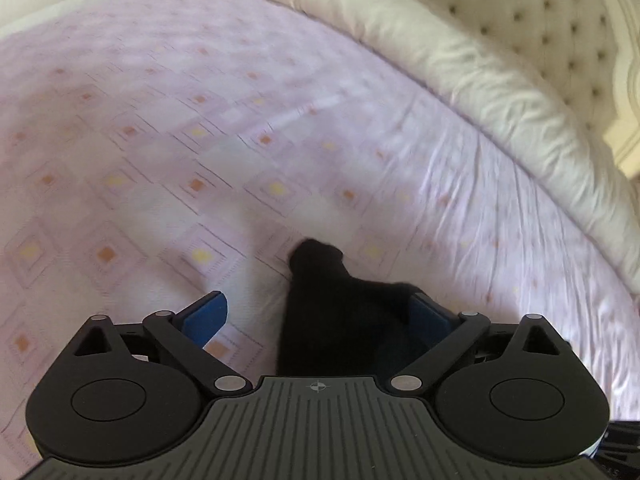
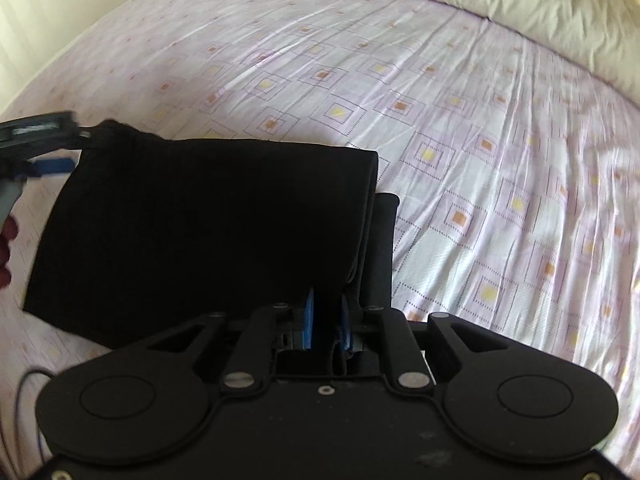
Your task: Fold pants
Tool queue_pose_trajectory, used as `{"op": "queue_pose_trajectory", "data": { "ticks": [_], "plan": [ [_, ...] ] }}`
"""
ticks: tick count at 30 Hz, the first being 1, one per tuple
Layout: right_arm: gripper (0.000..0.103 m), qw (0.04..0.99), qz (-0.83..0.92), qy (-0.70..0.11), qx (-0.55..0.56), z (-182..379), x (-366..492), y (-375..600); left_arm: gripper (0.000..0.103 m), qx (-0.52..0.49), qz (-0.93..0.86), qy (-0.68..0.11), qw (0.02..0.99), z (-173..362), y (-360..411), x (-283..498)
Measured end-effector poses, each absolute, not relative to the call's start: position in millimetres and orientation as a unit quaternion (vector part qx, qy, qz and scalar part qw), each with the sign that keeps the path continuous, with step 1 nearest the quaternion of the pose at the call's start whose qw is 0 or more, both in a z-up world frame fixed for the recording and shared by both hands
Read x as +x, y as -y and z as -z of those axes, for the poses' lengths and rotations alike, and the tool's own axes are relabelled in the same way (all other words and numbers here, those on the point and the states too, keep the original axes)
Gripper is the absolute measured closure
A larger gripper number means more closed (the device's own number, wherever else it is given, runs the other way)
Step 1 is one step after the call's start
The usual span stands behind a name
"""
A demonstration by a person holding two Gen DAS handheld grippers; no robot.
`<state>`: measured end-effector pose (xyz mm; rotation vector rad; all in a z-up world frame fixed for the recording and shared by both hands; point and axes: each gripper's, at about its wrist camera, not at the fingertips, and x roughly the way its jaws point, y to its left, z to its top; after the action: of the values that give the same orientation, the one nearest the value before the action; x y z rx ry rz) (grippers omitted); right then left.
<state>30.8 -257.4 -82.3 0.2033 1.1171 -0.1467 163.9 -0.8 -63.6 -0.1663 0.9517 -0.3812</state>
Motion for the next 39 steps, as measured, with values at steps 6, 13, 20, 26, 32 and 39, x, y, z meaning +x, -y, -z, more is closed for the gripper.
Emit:
{"op": "queue_pose_trajectory", "data": {
  "ticks": [6,13,20,26,32,39],
  "plan": [
    [0.089,0.836,0.066,-0.530,0.128,81,29,266,0.003,-0.058,0.159,-0.462,0.870,75,2,175],
    [0.089,0.831,0.072,-0.538,0.122,82,29,264,0.000,0.007,0.164,-0.464,0.871,82,21,182],
    [0.089,0.828,0.080,-0.535,0.146,79,26,273,0.002,-0.015,0.192,-0.421,0.886,43,-10,146],
    [0.073,0.837,0.091,-0.504,0.193,72,13,287,0.002,-0.020,0.245,-0.438,0.865,43,-24,107],
    [0.020,0.851,0.115,-0.451,0.243,67,3,299,0.002,-0.020,0.271,-0.460,0.845,59,-19,84],
    [0.016,0.807,0.109,-0.527,0.243,93,38,301,0.001,0.006,0.270,-0.488,0.830,86,-1,87]
  ]
}}
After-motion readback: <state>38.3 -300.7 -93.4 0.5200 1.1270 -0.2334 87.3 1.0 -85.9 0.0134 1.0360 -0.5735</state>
